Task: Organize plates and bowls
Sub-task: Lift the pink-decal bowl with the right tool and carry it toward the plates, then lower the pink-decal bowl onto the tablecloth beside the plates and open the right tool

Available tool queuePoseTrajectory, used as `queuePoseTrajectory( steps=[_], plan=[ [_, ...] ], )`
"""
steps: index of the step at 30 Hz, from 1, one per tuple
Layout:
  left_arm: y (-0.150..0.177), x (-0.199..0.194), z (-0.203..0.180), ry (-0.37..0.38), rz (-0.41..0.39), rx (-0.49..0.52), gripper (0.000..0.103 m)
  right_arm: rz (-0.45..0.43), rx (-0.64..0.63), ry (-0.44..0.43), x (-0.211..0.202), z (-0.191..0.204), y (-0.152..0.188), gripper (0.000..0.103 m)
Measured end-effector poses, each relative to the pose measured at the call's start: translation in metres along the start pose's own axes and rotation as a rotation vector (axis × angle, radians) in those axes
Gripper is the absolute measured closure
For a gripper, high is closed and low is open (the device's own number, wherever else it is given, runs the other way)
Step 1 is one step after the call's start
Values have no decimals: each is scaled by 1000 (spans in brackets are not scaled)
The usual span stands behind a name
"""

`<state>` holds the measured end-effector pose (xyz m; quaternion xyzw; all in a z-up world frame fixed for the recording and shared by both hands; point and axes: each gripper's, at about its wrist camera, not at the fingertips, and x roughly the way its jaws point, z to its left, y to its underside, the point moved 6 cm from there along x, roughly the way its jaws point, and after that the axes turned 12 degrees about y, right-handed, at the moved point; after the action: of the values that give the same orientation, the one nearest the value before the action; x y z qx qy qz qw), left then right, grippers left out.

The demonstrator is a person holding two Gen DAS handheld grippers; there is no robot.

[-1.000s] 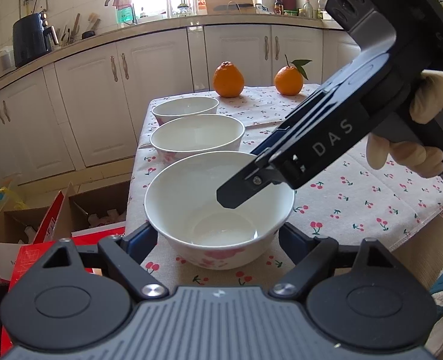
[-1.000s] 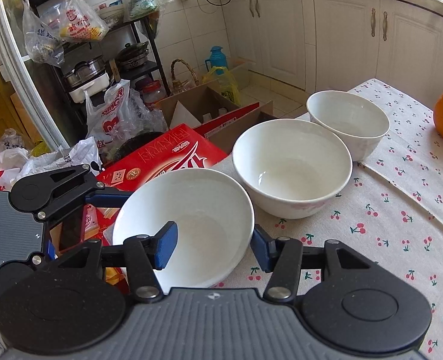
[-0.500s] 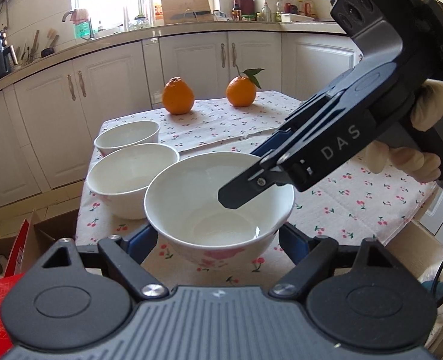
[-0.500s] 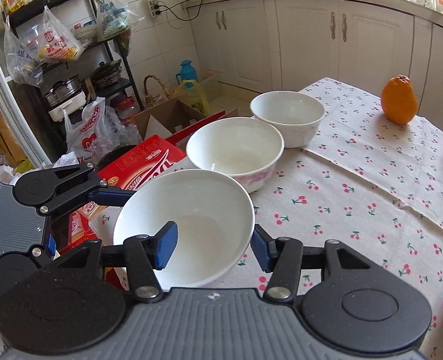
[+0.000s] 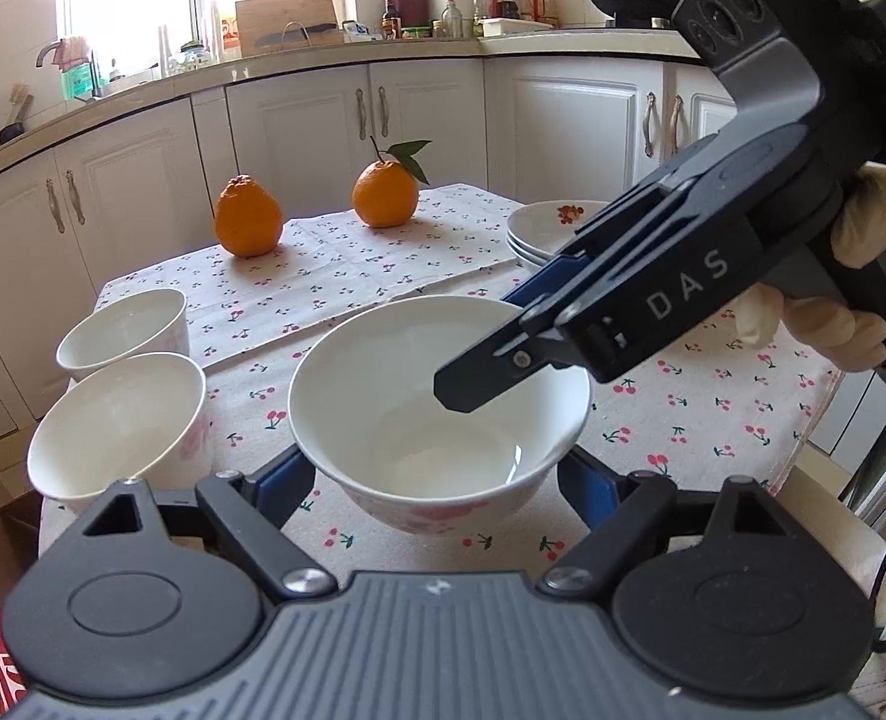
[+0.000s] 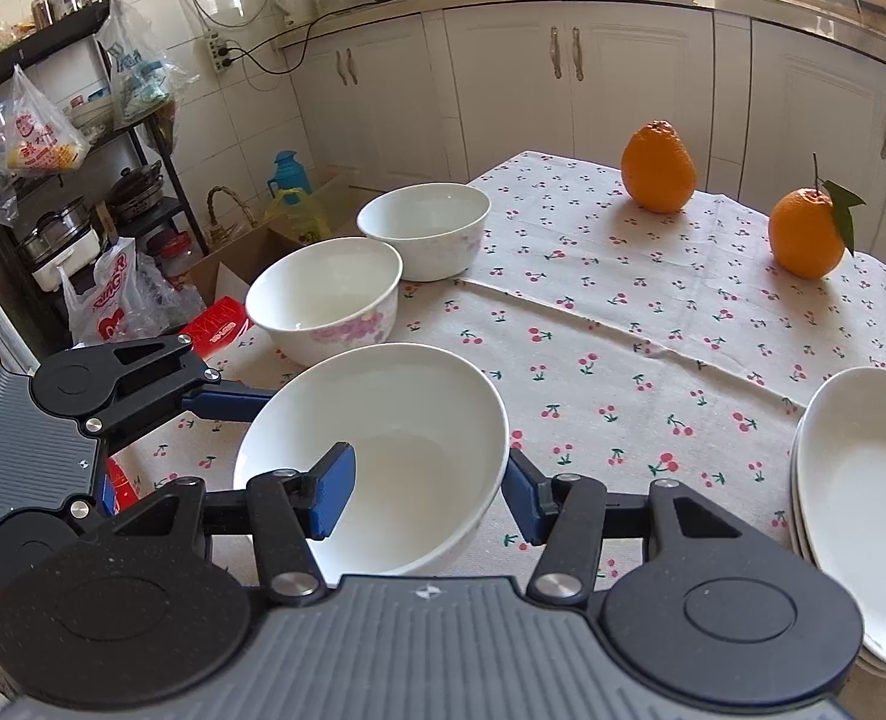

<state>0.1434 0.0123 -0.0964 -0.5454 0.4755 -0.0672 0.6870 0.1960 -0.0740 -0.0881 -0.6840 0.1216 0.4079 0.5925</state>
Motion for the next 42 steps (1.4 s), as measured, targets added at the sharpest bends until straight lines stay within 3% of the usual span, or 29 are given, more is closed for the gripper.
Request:
queuePoseTrajectory(
  steps=[22, 26, 28, 34, 42],
  plan=[
    [1, 23, -1, 22, 39, -5, 15, 30, 39, 8, 13, -18, 12, 41],
    [2, 23, -3, 25, 43, 6, 10, 21, 39, 5, 11, -17, 11, 25],
    [3, 21, -2, 31, 38, -2, 8, 8, 36, 24, 10, -16, 10, 10],
    [6, 6, 2, 12, 27, -22, 5, -18, 15, 50, 7, -14, 4, 2],
    [12, -23, 17, -42, 2, -45, 5, -37, -35, 76, 5, -3, -6, 0]
  ],
)
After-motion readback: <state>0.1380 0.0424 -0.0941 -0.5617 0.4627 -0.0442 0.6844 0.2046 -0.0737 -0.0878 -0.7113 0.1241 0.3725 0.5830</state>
